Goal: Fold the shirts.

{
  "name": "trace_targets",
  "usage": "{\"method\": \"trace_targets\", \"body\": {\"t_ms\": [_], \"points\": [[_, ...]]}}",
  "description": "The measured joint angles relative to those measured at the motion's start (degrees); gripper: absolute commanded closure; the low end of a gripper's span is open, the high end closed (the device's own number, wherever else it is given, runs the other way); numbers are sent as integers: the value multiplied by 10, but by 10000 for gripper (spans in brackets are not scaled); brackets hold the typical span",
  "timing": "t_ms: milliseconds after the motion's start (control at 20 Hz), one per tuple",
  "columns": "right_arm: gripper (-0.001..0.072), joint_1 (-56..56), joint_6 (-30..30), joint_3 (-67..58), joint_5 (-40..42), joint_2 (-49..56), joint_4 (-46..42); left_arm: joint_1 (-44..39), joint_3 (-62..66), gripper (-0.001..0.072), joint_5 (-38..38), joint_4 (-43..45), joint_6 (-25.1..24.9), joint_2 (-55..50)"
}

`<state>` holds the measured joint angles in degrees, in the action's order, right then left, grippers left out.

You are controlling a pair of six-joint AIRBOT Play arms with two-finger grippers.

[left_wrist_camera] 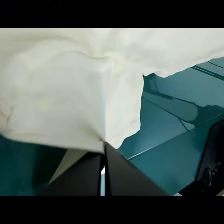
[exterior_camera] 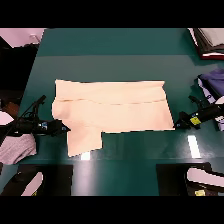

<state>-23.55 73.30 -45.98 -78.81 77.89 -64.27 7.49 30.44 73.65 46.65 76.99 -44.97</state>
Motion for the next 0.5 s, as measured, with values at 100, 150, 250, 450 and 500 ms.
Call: {"method": "trace_targets", "body": {"t_ms": [100,150,250,450,500], "points": [[698,11,-2,0,-5,-3,-1,0,0,687,8,0,0,0],[698,15,-3,0,-10,-8,-4,0,2,687,14,0,0,0],[699,13,-4,0,-27,-32,-4,0,11,687,37,0,1,0],[699,-19,-2,-1,-74,-121,-17,0,48,686,119,-11,7,0],[699,-27,3,-1,-86,-144,-24,0,60,686,142,-17,11,0]]}}
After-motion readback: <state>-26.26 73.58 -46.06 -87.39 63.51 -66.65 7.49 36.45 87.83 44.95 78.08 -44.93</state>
